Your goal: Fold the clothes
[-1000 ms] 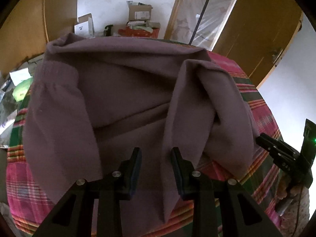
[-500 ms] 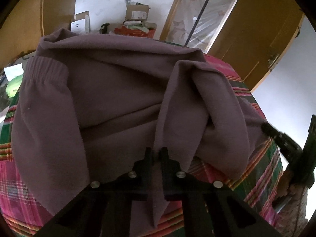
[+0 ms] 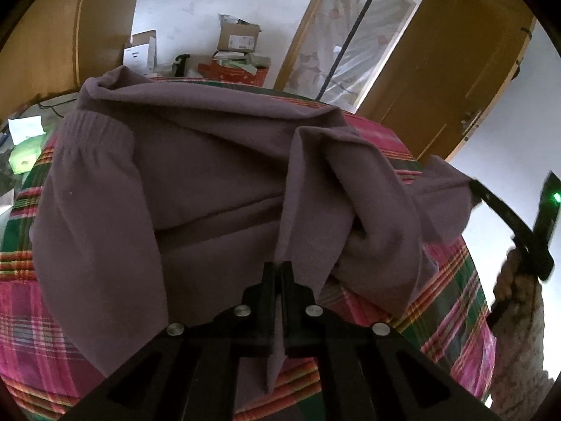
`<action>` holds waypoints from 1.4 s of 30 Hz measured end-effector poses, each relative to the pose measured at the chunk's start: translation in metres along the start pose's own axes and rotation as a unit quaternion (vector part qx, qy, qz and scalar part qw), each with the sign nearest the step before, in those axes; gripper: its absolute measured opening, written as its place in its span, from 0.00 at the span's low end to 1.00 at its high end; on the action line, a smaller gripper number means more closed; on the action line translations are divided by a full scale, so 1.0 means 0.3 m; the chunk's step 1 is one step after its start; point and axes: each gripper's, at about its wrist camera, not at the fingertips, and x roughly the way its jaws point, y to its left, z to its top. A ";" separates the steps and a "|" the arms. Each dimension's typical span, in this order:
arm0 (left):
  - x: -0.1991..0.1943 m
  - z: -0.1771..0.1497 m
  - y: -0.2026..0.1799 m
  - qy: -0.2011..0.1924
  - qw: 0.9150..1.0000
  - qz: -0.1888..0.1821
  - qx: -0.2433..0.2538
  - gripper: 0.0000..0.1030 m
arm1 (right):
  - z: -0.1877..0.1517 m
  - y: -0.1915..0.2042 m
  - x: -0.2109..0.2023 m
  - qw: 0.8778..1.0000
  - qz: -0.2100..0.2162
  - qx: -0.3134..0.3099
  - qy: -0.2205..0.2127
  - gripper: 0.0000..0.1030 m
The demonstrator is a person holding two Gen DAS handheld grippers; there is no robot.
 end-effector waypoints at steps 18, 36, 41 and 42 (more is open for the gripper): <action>0.010 -0.082 -0.004 0.020 1.000 -0.017 -0.005 0.03 | 0.091 -0.162 0.345 0.990 -0.123 0.042 0.054 0.04; -0.196 -0.131 0.224 -0.032 0.991 0.069 -0.113 0.29 | -0.028 -0.002 0.099 0.997 0.028 0.050 0.057 0.27; -0.174 -0.104 0.197 -0.010 0.990 0.111 -0.086 0.33 | -0.088 0.151 0.057 0.989 0.124 0.012 0.076 0.31; -0.167 -0.097 0.191 -0.004 0.990 0.118 -0.077 0.34 | -0.101 0.181 0.053 0.987 0.140 0.004 0.082 0.31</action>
